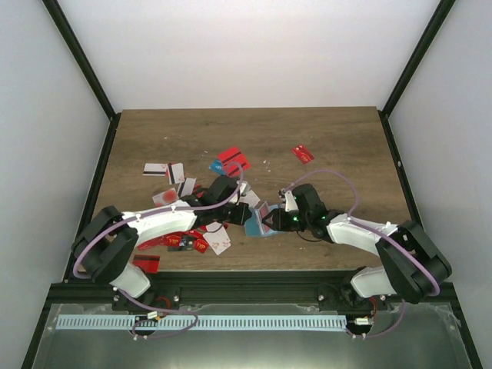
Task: Put the credit cards into the card holder
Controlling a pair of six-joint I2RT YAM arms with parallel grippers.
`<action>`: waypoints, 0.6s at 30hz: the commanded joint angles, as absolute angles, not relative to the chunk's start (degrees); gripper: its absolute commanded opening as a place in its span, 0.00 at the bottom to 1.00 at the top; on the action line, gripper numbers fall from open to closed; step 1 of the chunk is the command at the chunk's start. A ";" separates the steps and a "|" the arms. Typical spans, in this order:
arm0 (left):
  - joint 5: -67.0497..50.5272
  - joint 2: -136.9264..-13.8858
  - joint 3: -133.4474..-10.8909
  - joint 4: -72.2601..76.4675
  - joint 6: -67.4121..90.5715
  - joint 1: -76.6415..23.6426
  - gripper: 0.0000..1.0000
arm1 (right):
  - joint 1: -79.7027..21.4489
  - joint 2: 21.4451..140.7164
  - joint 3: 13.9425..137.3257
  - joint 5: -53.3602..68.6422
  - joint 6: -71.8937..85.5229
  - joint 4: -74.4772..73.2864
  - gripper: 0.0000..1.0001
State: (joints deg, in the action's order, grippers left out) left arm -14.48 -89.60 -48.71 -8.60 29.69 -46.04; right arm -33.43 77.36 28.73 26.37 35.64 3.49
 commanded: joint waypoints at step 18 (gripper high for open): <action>-9.17 -72.33 -34.69 -10.77 30.09 -39.63 0.11 | -41.74 87.94 39.76 28.91 38.00 3.62 0.48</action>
